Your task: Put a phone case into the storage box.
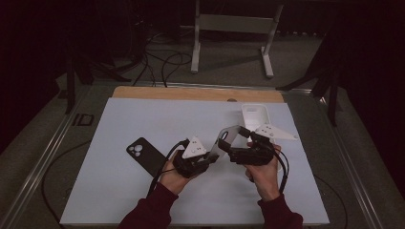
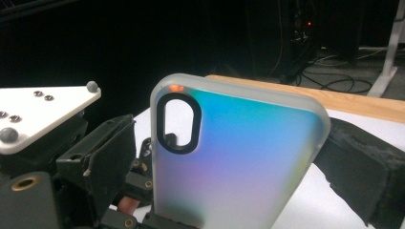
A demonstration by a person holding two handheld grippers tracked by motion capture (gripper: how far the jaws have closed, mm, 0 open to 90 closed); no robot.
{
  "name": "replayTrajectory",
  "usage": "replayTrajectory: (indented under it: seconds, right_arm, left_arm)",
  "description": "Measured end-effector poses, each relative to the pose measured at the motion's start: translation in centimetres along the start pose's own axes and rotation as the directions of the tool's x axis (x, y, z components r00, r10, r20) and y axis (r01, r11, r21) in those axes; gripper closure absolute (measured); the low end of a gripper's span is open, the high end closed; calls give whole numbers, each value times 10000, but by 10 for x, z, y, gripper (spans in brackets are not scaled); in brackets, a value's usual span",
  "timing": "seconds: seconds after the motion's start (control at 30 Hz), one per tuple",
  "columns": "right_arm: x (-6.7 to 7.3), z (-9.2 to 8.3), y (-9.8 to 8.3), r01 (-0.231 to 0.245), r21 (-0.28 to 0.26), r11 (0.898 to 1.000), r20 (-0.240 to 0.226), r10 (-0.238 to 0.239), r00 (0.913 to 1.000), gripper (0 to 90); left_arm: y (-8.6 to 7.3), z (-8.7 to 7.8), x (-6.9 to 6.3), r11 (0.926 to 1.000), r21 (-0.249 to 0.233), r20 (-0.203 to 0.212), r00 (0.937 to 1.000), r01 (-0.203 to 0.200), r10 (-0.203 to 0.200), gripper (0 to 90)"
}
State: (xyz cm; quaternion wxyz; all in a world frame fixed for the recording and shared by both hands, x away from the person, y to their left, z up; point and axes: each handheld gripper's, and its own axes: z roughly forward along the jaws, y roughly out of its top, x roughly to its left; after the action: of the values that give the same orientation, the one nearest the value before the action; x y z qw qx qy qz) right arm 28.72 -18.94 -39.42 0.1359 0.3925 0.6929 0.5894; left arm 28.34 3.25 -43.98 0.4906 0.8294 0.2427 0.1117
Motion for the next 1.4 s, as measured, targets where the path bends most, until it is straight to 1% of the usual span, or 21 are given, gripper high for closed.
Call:
replayTrajectory:
  seconds: [0.17, 0.2, 0.33, 0.37, 0.4, 0.47, 0.5, 0.57, 0.67, 0.73, 0.93, 1.13, 1.27, 1.3, 1.4]
  right_arm:
    - [1, 2, -1, -64, -49, 10000, 133, 64, 9999, 96]
    - [1, 2, 0, -195, -59, 9998, 202, 196, 9996, 106]
    - [1, 3, -1, -358, -184, 9992, 373, 365, 9986, 139]
    - [1, 3, -1, -372, -187, 9991, 433, 380, 9983, 146]
    - [1, 4, -1, -408, -162, 9990, 466, 415, 9981, 156]
    - [1, 3, -1, -443, -130, 9989, 489, 449, 9978, 160]
    - [2, 3, -1, -476, -142, 9988, 522, 482, 9975, 161]
    - [3, 3, 0, -375, -115, 9992, 606, 382, 9974, 162]
    - [5, 3, 0, -193, -25, 9998, 748, 194, 9970, 165]
    - [5, 3, 0, -150, 48, 9999, 734, 146, 9972, 166]
    - [5, 3, 0, -113, 96, 9999, 747, 106, 9972, 167]
    - [5, 3, 0, -93, 146, 9998, 679, 83, 9977, 167]
    - [6, 5, 0, -23, 209, 9998, 716, 8, 9974, 167]
    - [6, 5, 0, -23, 209, 9998, 716, 8, 9974, 167]
    - [4, 4, -1, -25, 165, 9999, 742, 13, 9972, 167]
  left_arm:
    - [0, 2, -2, 10000, -4, 114, 9999, 50, -50, 814]
    - [0, 3, -3, 10000, -5, 119, 9999, 43, -43, 814]
    - [0, 6, -5, 9999, -35, 333, 9993, 158, -157, 814]
    - [-1, 7, -6, 9998, -36, 452, 9988, 210, -208, 814]
    - [-1, 7, -6, 9998, -17, 474, 9987, 208, -207, 815]
    - [-1, 8, -7, 9993, -87, 628, 9974, 371, -365, 814]
    - [-1, 8, -7, 9994, -64, 633, 9974, 337, -332, 814]
    - [-1, 9, -7, 9991, -58, 694, 9967, 415, -410, 813]
    - [-2, 10, -7, 9993, 26, 652, 9972, 366, -367, 813]
    - [-2, 10, -7, 9994, 47, 636, 9974, 351, -353, 812]
    - [-2, 11, -8, 9993, 58, 641, 9972, 378, -381, 809]
    - [-2, 10, -8, 9996, 96, 509, 9984, 249, -254, 801]
    - [-2, 8, -7, 9997, 110, 473, 9987, 199, -204, 743]
    - [-2, 8, -6, 9997, 101, 430, 9989, 204, -208, 743]
    - [-2, 5, -4, 9995, 14, 380, 9988, 303, -303, 656]
